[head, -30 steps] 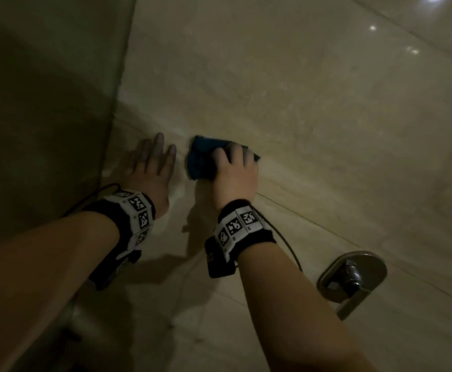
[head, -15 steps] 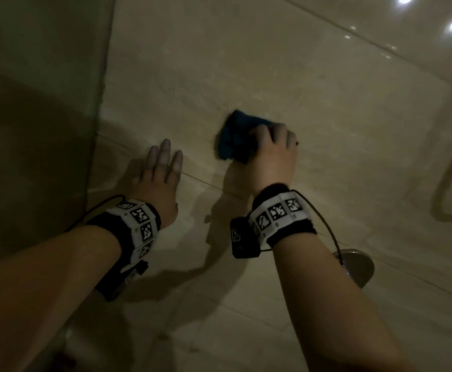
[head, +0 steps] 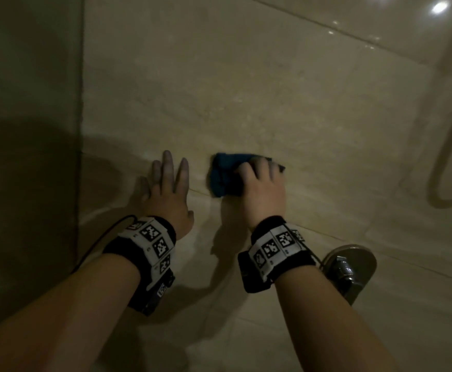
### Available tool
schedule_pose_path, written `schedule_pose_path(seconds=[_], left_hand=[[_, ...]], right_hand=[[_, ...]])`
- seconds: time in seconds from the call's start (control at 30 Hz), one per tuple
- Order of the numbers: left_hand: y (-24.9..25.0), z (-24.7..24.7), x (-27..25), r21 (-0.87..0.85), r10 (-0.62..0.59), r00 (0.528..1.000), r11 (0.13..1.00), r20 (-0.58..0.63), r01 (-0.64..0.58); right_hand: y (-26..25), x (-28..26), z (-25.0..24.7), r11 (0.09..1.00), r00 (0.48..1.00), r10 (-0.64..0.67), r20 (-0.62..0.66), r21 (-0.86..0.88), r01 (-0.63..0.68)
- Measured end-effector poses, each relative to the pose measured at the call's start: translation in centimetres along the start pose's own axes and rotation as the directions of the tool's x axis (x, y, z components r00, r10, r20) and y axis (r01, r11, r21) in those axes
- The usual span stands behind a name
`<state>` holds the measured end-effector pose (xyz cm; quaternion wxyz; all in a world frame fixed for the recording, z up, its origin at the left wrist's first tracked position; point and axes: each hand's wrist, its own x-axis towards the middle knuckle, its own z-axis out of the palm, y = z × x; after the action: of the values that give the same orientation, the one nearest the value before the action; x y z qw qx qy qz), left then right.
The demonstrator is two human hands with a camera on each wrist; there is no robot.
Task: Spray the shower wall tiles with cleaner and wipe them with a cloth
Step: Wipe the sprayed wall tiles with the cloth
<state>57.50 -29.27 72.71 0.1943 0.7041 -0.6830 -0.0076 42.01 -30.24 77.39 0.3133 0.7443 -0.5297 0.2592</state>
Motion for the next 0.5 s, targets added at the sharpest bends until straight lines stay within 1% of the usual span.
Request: schedule_pose_path(seconds=[0.1,0.2,0.23,0.33,0.43,0.5], left_hand=[[0.6,-0.3,0.3,0.038,-0.012,1.0,0.999,0.015,0.011],[1.4,-0.5,0.5,0.035,-0.04,0.999,0.999,0.024,0.039],[1.6,-0.7,0.6,0.023,-0.045,0.999,0.999,0.019,0.045],[1.9,-1.0,0.8,-0.019,-0.004,1.0,1.0,-0.01,0.004],[2.1,-1.9,1.2,0.005,0.04,0.995,0.999,-0.09,-0.039],[2.0,-2.9,1.8,0.024,0.032,0.991,0.999,-0.13,-0.029]], right_hand=[[1.5,2.9,-2.1,0.998,0.99,0.057,-0.131,0.015,-0.055],[2.5,5.2,-3.6,0.998,0.973,0.058,-0.225,0.015,-0.057],[2.6,5.5,-3.6,0.998,0.97,0.067,-0.235,0.018,-0.065],[1.9,4.5,-2.6,0.995,0.976,0.092,-0.198,0.06,-0.082],[1.1,3.1,-1.9,1.0,0.999,0.015,-0.052,0.007,-0.015],[0.8,2.8,-2.0,1.0,1.0,-0.015,-0.004,0.005,0.015]])
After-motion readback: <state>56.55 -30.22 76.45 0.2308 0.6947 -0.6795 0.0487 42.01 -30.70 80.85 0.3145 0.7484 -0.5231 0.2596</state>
